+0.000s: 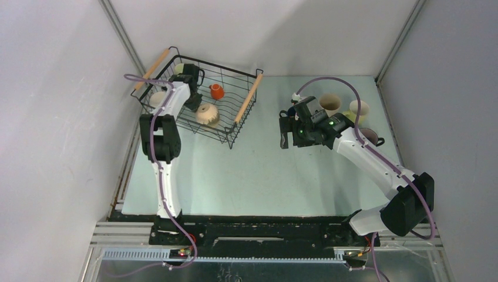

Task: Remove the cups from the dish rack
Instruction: Unload the cup from the dish rack.

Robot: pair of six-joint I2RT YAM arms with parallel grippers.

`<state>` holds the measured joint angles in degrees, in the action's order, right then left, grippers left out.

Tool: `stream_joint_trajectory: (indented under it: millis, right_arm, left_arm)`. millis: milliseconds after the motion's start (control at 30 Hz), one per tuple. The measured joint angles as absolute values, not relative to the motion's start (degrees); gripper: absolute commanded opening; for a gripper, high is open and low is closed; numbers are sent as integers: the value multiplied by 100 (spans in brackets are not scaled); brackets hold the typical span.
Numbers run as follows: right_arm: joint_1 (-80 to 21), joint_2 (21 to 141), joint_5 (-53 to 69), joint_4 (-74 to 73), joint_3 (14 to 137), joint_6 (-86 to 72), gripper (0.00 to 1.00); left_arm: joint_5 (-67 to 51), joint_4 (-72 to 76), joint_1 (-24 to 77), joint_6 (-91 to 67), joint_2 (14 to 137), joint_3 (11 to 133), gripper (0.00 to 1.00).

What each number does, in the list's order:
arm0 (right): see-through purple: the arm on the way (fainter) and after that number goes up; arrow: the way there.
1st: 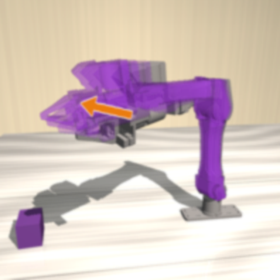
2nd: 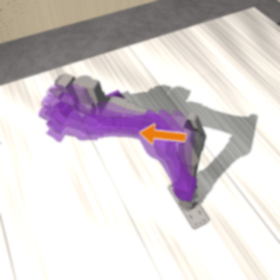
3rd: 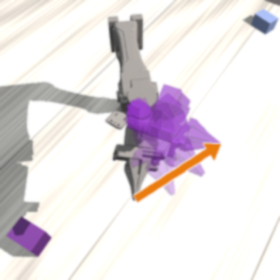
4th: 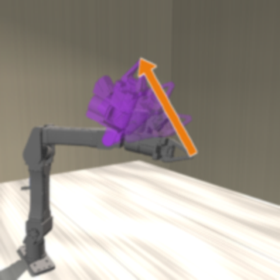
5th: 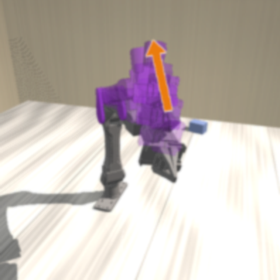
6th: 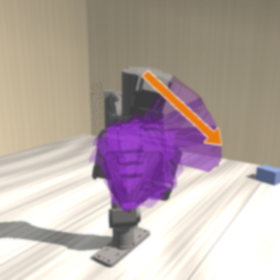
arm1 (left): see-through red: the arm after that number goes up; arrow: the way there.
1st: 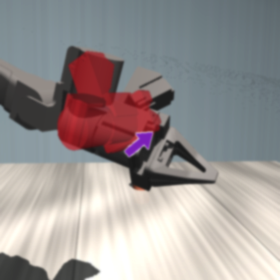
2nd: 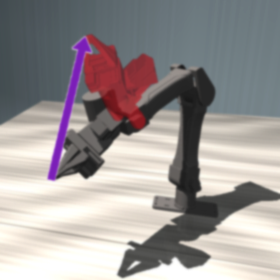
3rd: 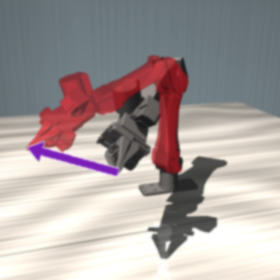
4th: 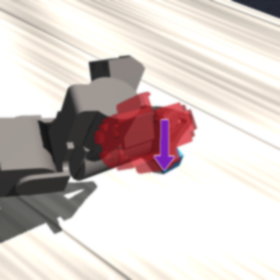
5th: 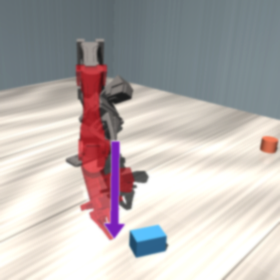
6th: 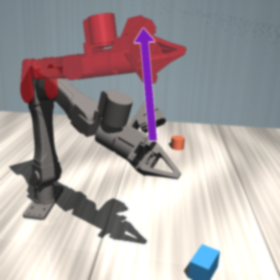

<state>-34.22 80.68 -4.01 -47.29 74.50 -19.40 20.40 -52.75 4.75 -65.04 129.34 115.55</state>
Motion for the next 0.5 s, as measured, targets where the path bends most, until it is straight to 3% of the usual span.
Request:
stream_joint_trajectory:
  millis: [100,500]
  right_arm:
    - [-3422,8068,-401,-4729,7450,-1942,100]
    - [-3422,8066,-401,-4729,7450,-1946,100]
  left_arm:
    - [1962,-5288,480,-6493,12938,11585,0]
    - [1927,-5157,733,-6237,12892,11583,0]
